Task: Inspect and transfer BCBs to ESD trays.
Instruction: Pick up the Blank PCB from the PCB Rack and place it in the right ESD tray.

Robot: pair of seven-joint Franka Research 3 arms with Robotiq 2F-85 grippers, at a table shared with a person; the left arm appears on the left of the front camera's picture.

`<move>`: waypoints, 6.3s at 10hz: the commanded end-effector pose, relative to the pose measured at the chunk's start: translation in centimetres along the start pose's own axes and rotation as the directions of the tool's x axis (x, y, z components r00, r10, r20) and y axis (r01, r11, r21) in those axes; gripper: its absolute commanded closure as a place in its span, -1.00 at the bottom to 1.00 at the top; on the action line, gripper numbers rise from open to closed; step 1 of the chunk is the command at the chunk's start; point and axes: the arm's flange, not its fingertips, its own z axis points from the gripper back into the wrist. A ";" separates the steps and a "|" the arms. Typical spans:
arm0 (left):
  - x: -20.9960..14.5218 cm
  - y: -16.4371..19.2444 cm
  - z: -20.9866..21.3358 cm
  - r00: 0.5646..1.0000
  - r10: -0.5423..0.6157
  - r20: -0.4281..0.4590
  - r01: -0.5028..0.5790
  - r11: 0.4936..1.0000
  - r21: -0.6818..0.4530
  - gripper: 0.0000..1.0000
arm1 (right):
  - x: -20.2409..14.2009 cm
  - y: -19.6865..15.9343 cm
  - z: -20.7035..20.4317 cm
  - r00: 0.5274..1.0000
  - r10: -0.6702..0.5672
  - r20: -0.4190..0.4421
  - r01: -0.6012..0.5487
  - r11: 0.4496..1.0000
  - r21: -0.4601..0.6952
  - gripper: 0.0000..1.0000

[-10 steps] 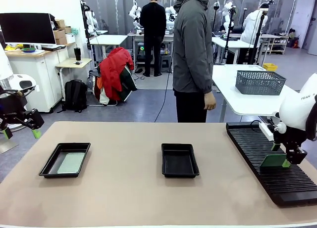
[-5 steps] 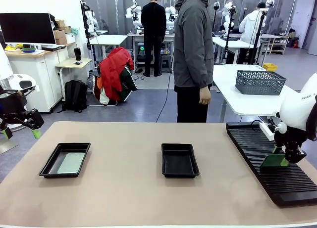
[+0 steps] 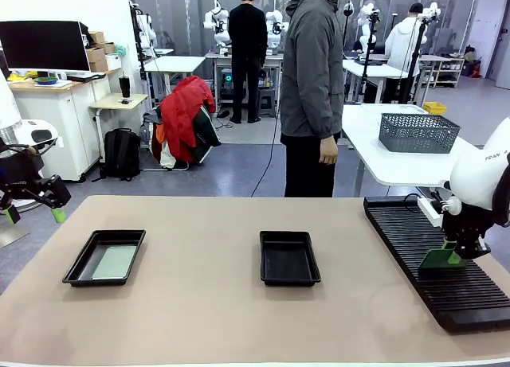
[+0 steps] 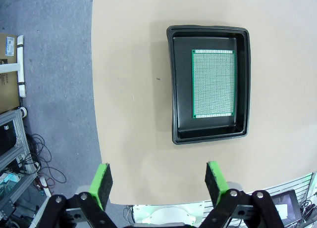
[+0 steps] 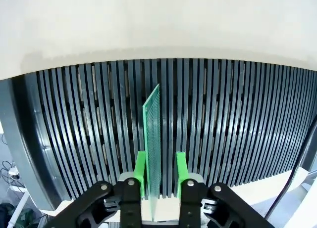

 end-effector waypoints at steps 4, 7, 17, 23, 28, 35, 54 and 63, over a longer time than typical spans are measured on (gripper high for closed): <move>-0.1 0.1 -0.1 1.000 -0.007 0.000 0.007 1.000 -0.001 -1.00 | 0.4 2.8 -0.5 1.000 0.000 0.018 0.000 1.000 0.003 1.00; -0.1 0.1 -0.1 1.000 -0.007 0.000 0.007 1.000 -0.001 -1.00 | 0.5 2.9 -0.4 1.000 -0.002 0.017 0.002 1.000 0.005 1.00; -0.1 0.1 -0.1 1.000 -0.007 0.000 0.007 1.000 -0.001 -1.00 | 3.6 1.6 18.5 0.999 0.038 -0.027 -0.037 0.999 0.039 1.00; -0.1 0.1 -0.1 1.000 -0.007 0.000 0.007 1.000 -0.001 -1.00 | 3.2 1.5 32.4 1.000 0.022 -0.013 -0.022 0.999 0.024 1.00; -0.1 0.1 -0.1 1.000 -0.007 0.000 0.007 1.000 -0.001 -1.00 | 2.7 2.1 34.2 1.000 0.017 -0.012 -0.018 1.000 -0.007 1.00; -0.1 0.1 -0.1 1.000 -0.007 0.000 0.007 1.000 -0.001 -1.00 | 2.7 2.1 34.2 1.000 0.017 -0.012 -0.018 1.000 -0.007 1.00; -0.1 0.1 -0.1 1.000 -0.007 0.000 0.007 1.000 -0.001 -1.00 | 19.6 -1.6 10.5 0.017 -0.994 0.110 0.751 0.086 0.655 0.95; -0.1 0.1 -0.1 1.000 -0.007 0.000 0.007 1.000 -0.001 -1.00 | 24.8 -3.0 -3.8 -0.023 -0.999 0.032 0.631 0.010 0.776 0.95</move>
